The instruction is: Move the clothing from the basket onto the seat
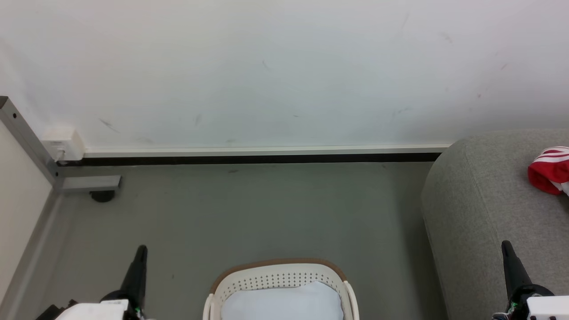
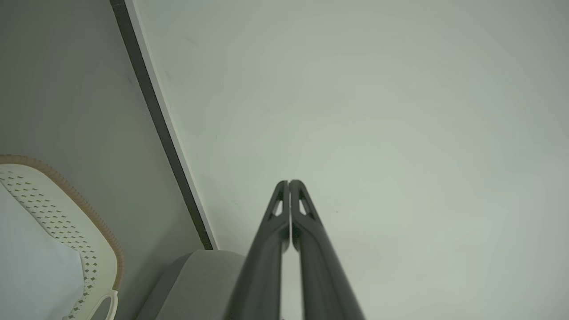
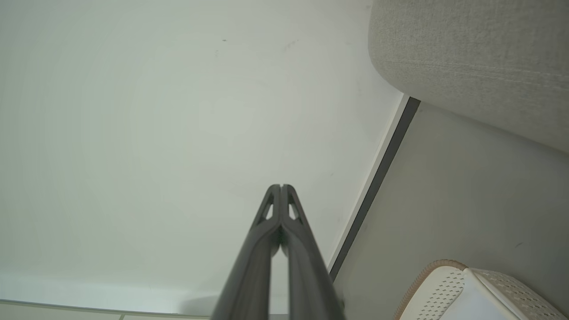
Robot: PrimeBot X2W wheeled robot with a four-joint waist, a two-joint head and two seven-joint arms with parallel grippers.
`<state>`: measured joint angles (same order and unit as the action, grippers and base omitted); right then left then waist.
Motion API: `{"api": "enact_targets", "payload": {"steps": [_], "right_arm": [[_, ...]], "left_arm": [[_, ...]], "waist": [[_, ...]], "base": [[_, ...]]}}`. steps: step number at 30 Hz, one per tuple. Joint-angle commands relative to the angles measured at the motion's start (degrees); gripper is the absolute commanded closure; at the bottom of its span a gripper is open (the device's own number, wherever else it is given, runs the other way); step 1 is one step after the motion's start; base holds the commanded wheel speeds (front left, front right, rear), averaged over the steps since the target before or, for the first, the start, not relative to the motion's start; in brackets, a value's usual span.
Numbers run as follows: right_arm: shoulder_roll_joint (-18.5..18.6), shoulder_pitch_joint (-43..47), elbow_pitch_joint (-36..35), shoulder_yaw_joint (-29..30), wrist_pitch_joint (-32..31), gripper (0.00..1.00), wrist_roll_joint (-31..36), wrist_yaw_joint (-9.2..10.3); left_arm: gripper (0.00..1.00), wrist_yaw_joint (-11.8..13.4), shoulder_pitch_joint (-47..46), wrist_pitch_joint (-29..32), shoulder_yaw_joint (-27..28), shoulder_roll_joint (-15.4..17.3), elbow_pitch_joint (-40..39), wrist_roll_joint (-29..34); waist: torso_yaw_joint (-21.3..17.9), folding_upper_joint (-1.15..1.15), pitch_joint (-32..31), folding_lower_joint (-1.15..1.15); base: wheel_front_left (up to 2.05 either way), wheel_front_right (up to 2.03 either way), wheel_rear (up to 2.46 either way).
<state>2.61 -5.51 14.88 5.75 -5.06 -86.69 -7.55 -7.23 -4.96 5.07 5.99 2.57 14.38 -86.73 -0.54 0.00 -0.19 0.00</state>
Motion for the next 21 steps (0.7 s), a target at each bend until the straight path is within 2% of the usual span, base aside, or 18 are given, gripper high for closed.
{"api": "enact_targets", "payload": {"steps": [1, 14, 21], "right_arm": [[0.45, -0.6, -0.43, 0.32, -0.39, 1.0, -1.44, 0.11], [0.47, -1.1, -1.12, 1.01, -1.7, 1.0, -6.07, 0.12], [0.46, -1.07, -1.05, 0.96, -1.66, 1.0, -5.77, 0.12]], "left_arm": [[1.0, -0.29, -0.94, 0.44, 0.28, 0.49, -0.26, -1.18], [1.0, -0.41, -1.67, 1.71, 0.69, 0.52, -0.39, -6.22], [1.0, -0.37, -1.64, 1.69, 0.65, 0.51, -0.38, -6.0]], "waist": [[0.05, 0.0, 0.03, 0.0], [0.54, 0.0, 0.35, 0.0], [0.54, 0.0, 0.35, 0.0]], "base": [[0.0, 0.0, 0.0], [0.0, 0.0, 0.0], [0.0, 0.0, 0.0]]}}
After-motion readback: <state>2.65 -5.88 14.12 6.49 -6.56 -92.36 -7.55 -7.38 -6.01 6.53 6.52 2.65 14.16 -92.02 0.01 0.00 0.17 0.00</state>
